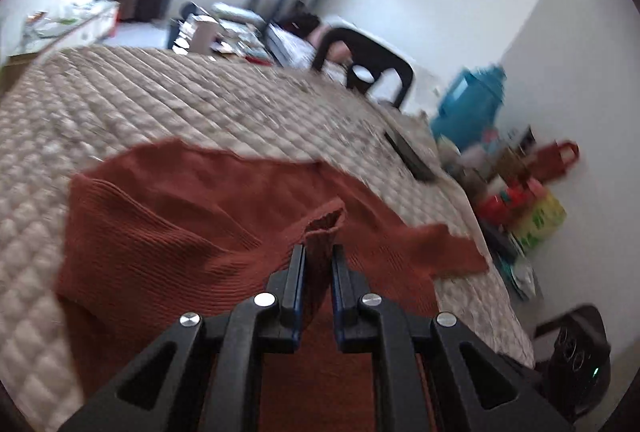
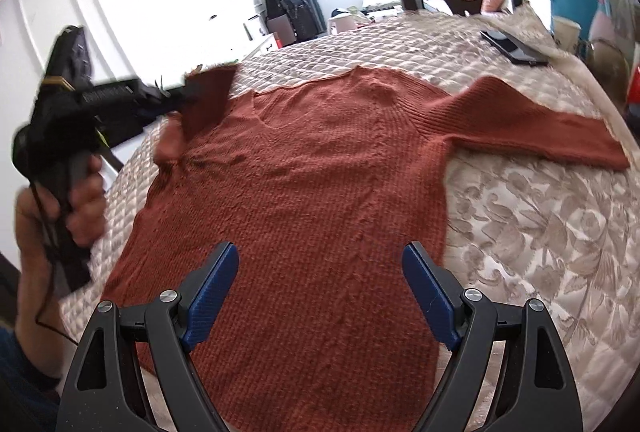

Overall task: Fold small clothes
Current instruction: 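Fold the held sleeve across the sweater body and open the left tool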

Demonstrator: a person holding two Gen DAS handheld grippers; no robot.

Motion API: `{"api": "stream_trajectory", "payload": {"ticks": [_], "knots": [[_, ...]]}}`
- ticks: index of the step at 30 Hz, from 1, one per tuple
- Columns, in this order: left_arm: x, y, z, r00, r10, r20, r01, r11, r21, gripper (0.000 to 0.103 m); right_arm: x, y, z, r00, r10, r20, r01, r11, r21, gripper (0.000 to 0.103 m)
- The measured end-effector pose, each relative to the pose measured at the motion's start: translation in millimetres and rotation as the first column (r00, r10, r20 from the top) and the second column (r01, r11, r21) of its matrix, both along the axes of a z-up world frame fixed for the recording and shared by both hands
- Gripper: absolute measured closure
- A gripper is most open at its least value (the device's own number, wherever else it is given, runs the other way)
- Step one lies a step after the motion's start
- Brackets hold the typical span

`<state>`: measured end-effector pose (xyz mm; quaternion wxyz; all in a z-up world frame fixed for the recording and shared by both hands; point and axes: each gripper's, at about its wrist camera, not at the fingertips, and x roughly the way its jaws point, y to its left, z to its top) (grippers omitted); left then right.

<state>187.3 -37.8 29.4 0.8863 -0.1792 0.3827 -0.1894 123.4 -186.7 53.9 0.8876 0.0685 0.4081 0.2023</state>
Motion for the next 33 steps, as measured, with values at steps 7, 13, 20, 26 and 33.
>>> {"api": "stream_trajectory", "payload": {"ticks": [7,13,20,26,33], "knots": [[-16.7,-8.0,-11.5,0.995,-0.096,-0.025,0.095,0.995,-0.021,0.057,12.8,-10.2,-4.9,0.998,-0.003,-0.057,0.009,0.994,0.109,0.045],[-38.2,47.1,11.4,0.996,0.054,0.074,-0.056,0.998,0.023,0.049,38.8,0.3,0.9,0.997,0.032,-0.073,-0.017,0.981,0.194,0.054],[-40.2,118.1,-5.3,0.964,0.262,0.04,-0.265,0.959,0.101,0.049,92.4,28.1,-14.7,0.987,0.056,-0.15,-0.022,0.976,0.217,0.061],[-45.0,113.9,-20.8,0.972,0.234,0.022,-0.234,0.954,0.188,0.049,118.4,47.1,-25.5,0.983,0.035,-0.182,-0.004,0.985,0.172,0.061],[-31.1,97.3,-41.5,0.969,0.243,-0.039,-0.216,0.916,0.339,0.078,132.0,61.3,-27.0,0.984,0.032,-0.176,-0.011,0.993,0.12,0.095]]}}
